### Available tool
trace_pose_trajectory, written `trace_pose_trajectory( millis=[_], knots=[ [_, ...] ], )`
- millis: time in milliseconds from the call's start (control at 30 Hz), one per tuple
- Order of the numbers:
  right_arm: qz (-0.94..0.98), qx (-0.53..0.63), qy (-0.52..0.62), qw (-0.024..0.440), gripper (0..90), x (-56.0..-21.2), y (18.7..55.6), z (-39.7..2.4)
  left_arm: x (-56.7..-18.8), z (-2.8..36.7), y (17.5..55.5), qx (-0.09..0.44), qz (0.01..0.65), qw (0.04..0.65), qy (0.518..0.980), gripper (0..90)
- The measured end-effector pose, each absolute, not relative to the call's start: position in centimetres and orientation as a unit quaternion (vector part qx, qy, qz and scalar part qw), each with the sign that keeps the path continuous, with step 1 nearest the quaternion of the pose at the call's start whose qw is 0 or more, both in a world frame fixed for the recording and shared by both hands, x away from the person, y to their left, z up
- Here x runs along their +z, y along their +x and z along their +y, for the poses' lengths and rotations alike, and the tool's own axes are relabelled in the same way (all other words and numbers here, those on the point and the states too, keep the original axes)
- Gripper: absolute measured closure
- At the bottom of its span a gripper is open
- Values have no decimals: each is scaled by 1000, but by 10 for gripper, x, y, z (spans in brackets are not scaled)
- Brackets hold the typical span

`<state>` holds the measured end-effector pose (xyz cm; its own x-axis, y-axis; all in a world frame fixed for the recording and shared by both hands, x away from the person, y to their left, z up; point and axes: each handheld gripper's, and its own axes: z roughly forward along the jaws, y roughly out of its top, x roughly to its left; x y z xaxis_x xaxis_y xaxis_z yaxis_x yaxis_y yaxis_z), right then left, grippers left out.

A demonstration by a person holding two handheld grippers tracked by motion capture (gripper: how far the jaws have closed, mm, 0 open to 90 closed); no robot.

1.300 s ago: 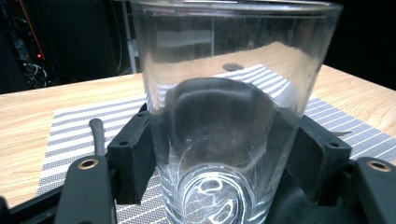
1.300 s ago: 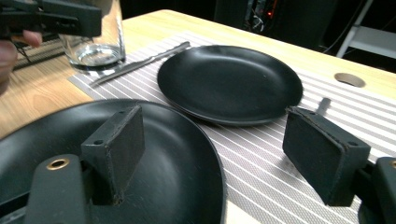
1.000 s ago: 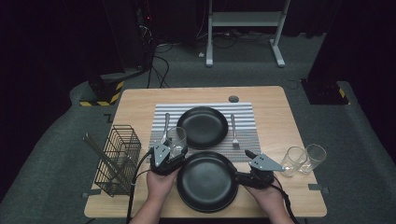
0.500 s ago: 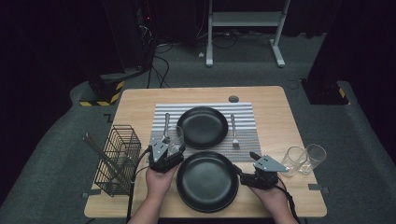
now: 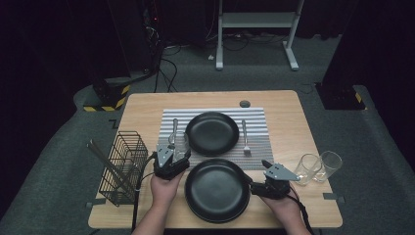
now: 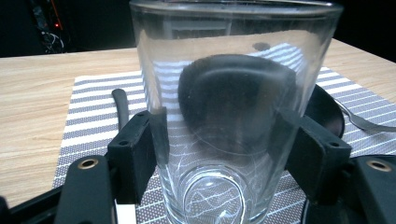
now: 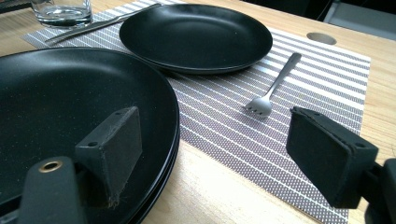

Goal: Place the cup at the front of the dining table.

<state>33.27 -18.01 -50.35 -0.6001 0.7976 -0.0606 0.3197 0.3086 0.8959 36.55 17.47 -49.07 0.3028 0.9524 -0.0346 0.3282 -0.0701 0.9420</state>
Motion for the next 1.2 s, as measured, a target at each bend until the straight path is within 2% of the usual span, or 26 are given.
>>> trace_pose_trajectory(
  millis=[1200],
  knots=[
    [755,474,383,243,204,-501,333,-183,-511,175,386,315,518,445,659,314]
  ],
)
